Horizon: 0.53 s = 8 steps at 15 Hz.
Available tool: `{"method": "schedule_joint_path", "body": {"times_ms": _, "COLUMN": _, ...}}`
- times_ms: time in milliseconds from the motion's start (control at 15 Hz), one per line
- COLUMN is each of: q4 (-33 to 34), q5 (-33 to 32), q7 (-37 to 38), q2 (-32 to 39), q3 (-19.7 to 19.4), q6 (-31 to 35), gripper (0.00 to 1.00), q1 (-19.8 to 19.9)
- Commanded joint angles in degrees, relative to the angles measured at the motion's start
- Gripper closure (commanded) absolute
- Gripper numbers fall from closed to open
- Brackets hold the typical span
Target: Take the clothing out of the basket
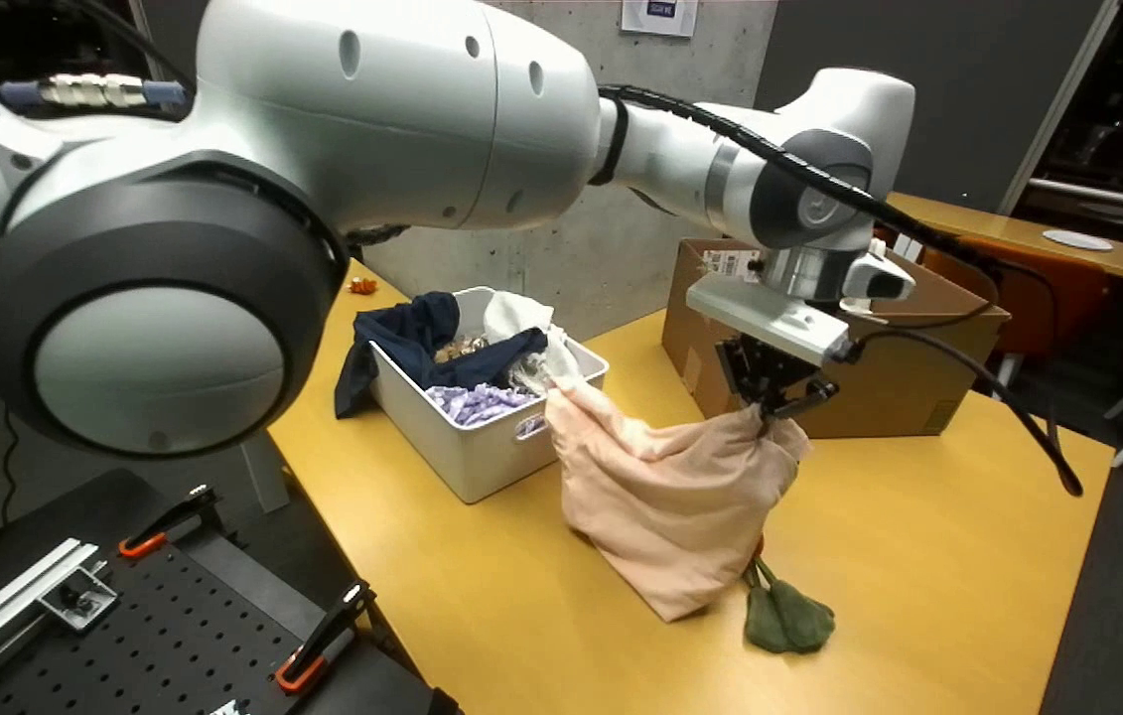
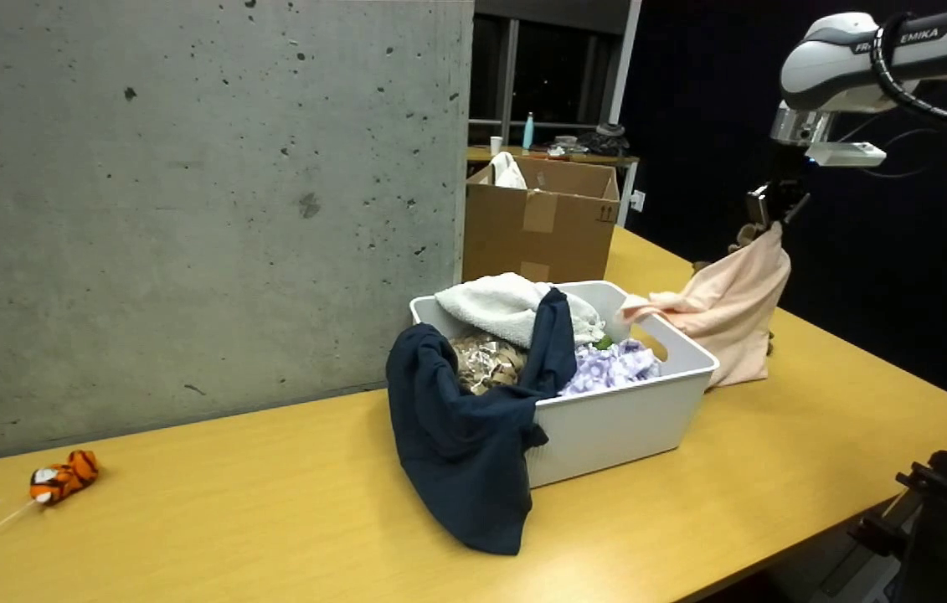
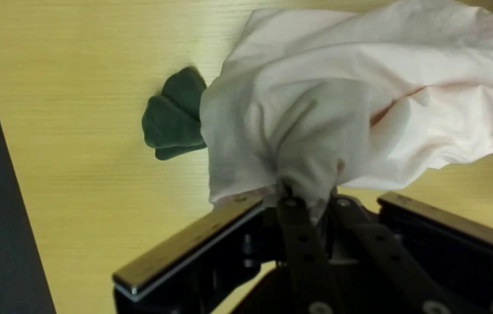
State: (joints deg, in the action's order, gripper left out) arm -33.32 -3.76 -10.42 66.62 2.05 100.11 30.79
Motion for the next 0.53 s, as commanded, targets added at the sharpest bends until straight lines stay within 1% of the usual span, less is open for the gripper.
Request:
{"method": "schedule_joint_path", "body": {"times_ms": 0, "q4": -2.57, "q5": 1.95, "q7": 1.8, "q2": -0.58, "q3": 0.6, "q6": 0.89, "gripper": 0.98, "q1": 2.53}}
{"method": "schedule_joint_path", "body": {"times_ms": 267, "q4": -6.72, "q5": 3.48, "q7": 4.07, "q2": -0.93, "q3": 0.55, "q6": 2.66, "gripper": 0.98, "q1": 4.64}}
{"method": "schedule_joint_path", "body": {"times_ms": 467, "q4": -10.82, "q5": 2.53, "q7": 8.44, "q2": -1.28, "q3": -1.18, "q6": 4.49, "gripper": 0.98, "q1": 6.11}}
